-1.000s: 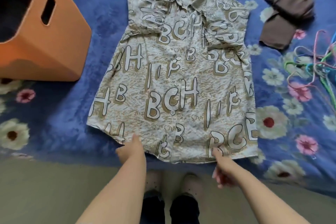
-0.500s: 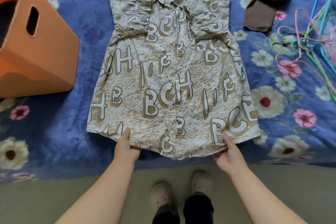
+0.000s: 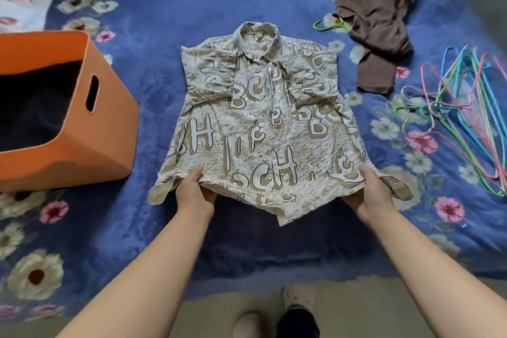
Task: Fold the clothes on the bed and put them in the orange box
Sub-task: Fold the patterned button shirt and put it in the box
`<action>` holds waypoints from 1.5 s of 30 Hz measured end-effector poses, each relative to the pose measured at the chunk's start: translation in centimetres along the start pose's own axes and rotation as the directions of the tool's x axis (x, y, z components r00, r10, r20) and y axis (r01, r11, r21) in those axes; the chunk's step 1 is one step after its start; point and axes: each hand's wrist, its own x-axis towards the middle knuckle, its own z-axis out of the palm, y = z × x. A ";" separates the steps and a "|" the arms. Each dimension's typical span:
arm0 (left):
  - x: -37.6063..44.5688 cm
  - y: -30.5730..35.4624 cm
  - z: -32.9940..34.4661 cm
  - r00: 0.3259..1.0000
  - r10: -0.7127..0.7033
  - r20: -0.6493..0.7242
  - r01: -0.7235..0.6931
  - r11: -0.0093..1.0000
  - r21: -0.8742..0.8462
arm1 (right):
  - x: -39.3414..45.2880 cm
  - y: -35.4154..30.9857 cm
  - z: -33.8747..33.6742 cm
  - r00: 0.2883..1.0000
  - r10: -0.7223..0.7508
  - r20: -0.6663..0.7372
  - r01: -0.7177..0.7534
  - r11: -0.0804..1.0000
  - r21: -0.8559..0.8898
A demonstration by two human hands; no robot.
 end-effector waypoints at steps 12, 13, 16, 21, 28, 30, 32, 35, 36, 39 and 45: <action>5.2 9.2 15.7 0.847 0.529 -0.045 -0.406 0.700 0.587 | 9.5 -14.5 12.2 0.994 -0.062 0.086 0.082 0.963 -0.258; 5.7 10.0 16.9 0.823 0.567 -0.030 -0.408 0.628 0.663 | 10.5 -15.3 13.4 0.994 -0.067 0.089 0.090 0.955 -0.284; 8.2 12.0 19.8 0.741 0.665 0.093 -0.406 0.333 0.851 | 13.9 -17.6 16.8 0.992 -0.086 0.091 0.115 0.916 -0.385; 13.7 14.3 24.2 0.691 0.703 0.166 -0.363 0.140 0.921 | 18.9 -20.5 22.3 0.991 -0.060 0.118 0.104 0.903 -0.418; 20.7 17.2 31.6 0.791 0.598 0.128 -0.275 0.160 0.948 | 26.8 -23.3 28.5 0.998 0.037 0.052 -0.007 0.868 -0.496; 22.5 18.0 33.2 0.812 0.568 0.135 -0.258 0.141 0.956 | 28.8 -23.7 29.8 0.997 0.069 0.020 -0.050 0.867 -0.496; 24.4 18.9 35.2 0.842 0.523 0.134 -0.225 0.115 0.967 | 31.1 -24.0 31.0 0.997 0.081 -0.011 -0.076 0.873 -0.481; 27.2 19.8 38.0 0.865 0.488 0.119 -0.175 0.072 0.982 | 33.8 -24.1 32.6 0.996 0.080 -0.030 -0.085 0.915 -0.395; 28.2 19.8 38.6 0.882 0.460 0.103 -0.155 0.077 0.985 | 34.5 -23.9 33.0 0.995 0.095 -0.001 -0.088 0.920 -0.381; 30.5 18.4 38.4 0.913 0.383 0.142 -0.138 -0.038 0.990 | 36.2 -22.5 33.1 0.992 0.096 0.079 -0.051 0.894 -0.446; 31.4 12.0 33.1 0.693 0.329 0.642 -0.393 -0.574 0.718 | 37.3 -16.2 30.2 0.779 -0.288 0.558 0.510 -0.227 -0.829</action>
